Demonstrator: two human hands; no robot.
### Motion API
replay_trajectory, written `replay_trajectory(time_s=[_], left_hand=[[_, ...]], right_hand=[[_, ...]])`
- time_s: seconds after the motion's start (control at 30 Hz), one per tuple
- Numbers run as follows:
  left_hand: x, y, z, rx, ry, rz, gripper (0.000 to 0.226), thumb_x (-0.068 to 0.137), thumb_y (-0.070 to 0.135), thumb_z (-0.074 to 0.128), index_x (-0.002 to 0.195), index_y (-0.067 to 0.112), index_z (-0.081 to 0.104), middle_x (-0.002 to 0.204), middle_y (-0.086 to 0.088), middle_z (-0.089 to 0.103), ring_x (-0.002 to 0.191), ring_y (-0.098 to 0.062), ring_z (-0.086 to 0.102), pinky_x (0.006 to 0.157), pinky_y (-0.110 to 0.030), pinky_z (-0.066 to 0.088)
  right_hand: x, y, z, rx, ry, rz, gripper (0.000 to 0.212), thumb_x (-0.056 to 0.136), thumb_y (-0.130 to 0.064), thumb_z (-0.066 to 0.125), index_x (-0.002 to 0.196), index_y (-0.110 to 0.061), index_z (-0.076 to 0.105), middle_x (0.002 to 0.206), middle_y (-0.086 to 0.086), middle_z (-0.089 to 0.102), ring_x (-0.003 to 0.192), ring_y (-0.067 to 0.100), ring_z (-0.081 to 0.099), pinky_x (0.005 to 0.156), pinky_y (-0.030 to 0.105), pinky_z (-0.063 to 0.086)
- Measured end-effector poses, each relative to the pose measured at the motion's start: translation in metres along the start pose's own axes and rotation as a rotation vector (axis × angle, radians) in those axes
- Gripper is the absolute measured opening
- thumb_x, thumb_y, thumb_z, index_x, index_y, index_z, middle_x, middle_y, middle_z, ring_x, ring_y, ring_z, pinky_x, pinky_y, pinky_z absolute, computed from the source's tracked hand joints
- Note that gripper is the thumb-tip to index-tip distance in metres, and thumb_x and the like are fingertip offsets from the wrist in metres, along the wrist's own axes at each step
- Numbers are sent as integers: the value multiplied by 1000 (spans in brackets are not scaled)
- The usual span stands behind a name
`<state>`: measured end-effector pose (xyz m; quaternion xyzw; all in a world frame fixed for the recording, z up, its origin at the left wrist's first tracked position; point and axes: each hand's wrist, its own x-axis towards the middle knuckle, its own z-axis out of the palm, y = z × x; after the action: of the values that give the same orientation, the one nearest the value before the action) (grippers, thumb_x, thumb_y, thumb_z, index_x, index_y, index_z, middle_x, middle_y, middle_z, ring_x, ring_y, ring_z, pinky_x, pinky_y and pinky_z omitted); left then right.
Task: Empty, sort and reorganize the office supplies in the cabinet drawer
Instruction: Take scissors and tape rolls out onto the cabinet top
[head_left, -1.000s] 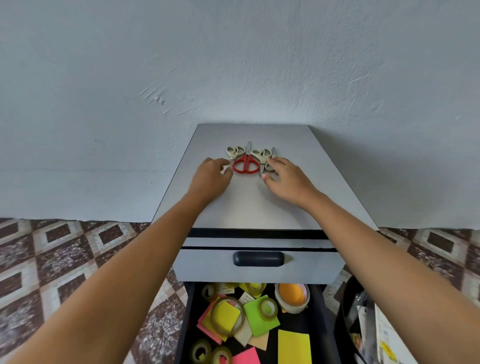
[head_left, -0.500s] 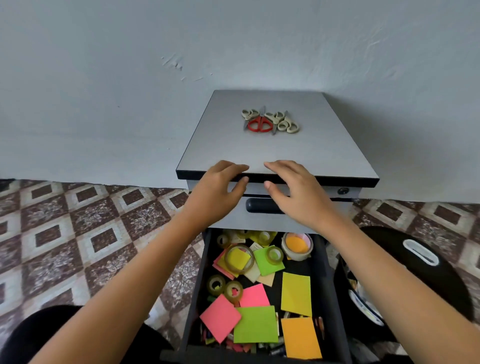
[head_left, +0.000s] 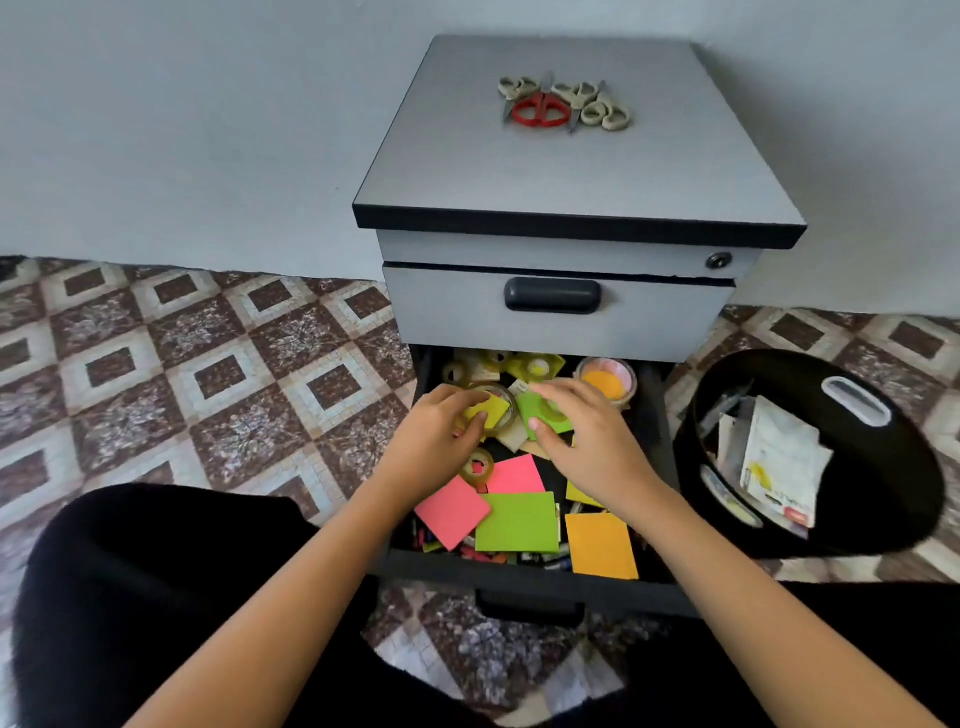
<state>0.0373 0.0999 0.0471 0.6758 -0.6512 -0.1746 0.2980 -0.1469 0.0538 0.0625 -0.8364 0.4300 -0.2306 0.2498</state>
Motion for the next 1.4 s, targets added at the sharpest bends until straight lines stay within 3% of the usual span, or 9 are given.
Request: replay_trajectory(time_s=[0.17, 0.27, 0.4, 0.5, 0.83, 1.0, 1.17, 1.27, 1.4], left_hand=[[-4, -20, 28, 2, -86, -114, 30, 93, 17, 55, 121, 9, 61, 118, -9, 58, 107, -24, 57, 89, -28, 43], [-4, -35, 44, 26, -145, -182, 33, 93, 14, 53, 125, 9, 58, 121, -11, 55, 110, -26, 54, 92, -30, 41], [-2, -55, 61, 44, -237, -320, 44, 92, 14, 53, 135, 8, 48, 132, -14, 42, 118, -32, 48, 101, -35, 39], [0, -65, 67, 6, -286, -404, 50, 92, 14, 52, 140, 8, 41, 138, -13, 36, 121, -31, 47, 101, -31, 37], [-3, -75, 71, -36, -260, -372, 49, 92, 12, 53, 140, 9, 41, 138, -9, 39, 123, -23, 45, 97, -20, 35], [-1, -76, 70, -56, -261, -370, 49, 92, 11, 53, 140, 10, 42, 138, -9, 40, 122, -24, 47, 97, -22, 36], [9, -76, 64, 29, -310, -241, 45, 91, 13, 54, 135, 9, 48, 133, -10, 46, 120, -26, 47, 99, -30, 39], [22, -83, 56, 338, -362, -8, 41, 91, 19, 52, 131, 14, 52, 131, -8, 51, 119, -30, 46, 97, -39, 40], [43, -90, 50, 700, -490, 143, 44, 92, 29, 47, 134, 15, 47, 134, -6, 49, 124, -26, 43, 100, -35, 30]], right_hand=[[-10, 23, 40, -5, -109, 101, 41, 94, -24, 56, 133, -14, 51, 131, 0, 49, 125, 15, 40, 94, 14, 27], [-13, 36, 63, -34, -182, 143, 42, 94, -26, 54, 135, -16, 49, 133, 1, 48, 126, 17, 40, 98, 24, 32], [-11, 48, 93, -61, -257, 191, 46, 94, -29, 54, 137, -15, 46, 135, 4, 47, 127, 21, 40, 100, 28, 32], [-6, 52, 113, -55, -306, 236, 48, 92, -30, 57, 137, -16, 46, 133, 5, 48, 126, 23, 41, 100, 32, 35], [22, 65, 146, -180, -386, 294, 73, 86, -44, 60, 146, -14, 31, 138, 9, 43, 126, 30, 38, 97, 40, 38], [28, 66, 151, -135, -344, 304, 60, 84, -52, 59, 131, -17, 51, 123, 9, 50, 117, 32, 43, 92, 41, 42], [21, 70, 145, -29, -279, 326, 59, 78, -47, 69, 127, -18, 55, 120, 5, 53, 115, 28, 47, 91, 39, 43], [13, 76, 138, 12, -229, 329, 62, 73, -43, 75, 126, -17, 56, 119, 5, 53, 113, 27, 48, 91, 39, 43], [3, 84, 130, 1, -203, 308, 62, 77, -36, 73, 131, -13, 52, 124, 6, 52, 116, 26, 47, 95, 35, 39]])
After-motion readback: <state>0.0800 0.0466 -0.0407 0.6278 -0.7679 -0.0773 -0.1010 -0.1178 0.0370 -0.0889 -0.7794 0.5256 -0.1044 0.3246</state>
